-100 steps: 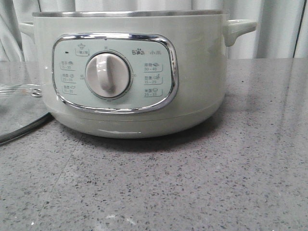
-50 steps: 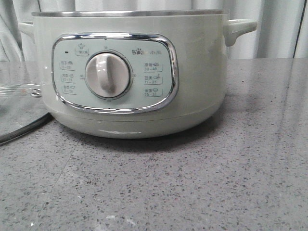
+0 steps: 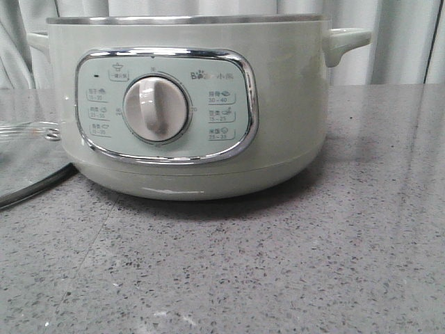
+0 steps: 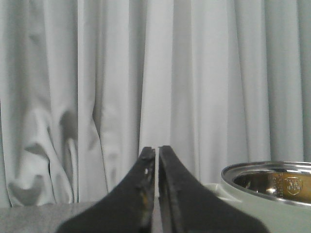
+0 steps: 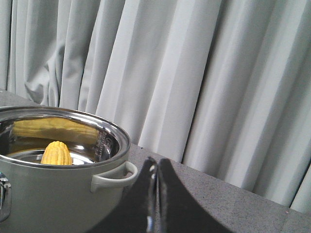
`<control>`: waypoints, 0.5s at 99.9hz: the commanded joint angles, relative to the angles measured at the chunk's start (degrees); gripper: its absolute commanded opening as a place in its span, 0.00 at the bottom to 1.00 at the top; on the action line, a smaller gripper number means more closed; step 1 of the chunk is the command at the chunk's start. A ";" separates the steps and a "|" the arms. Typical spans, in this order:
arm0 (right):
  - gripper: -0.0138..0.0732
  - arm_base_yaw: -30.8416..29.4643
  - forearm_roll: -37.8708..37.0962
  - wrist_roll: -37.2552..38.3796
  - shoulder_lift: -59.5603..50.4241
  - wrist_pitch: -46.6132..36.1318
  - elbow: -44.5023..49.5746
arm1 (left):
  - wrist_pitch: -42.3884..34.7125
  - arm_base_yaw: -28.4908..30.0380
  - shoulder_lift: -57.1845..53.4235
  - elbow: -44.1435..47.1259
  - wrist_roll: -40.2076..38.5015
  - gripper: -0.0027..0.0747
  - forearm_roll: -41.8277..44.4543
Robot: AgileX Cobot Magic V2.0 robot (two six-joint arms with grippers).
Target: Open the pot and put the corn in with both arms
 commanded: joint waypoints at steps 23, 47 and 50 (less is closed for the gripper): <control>0.09 -0.40 -0.96 -0.56 0.64 -4.52 -1.26 | 8.61 5.60 -7.10 4.42 -0.46 0.01 -9.27; 0.09 -0.40 -0.96 -0.56 0.60 -4.52 -1.26 | 33.30 6.48 -7.00 4.42 -0.46 0.01 -3.47; 0.09 -0.40 -0.96 -0.56 0.60 -4.52 -1.26 | 35.84 6.48 -7.00 4.42 -0.46 0.01 -3.47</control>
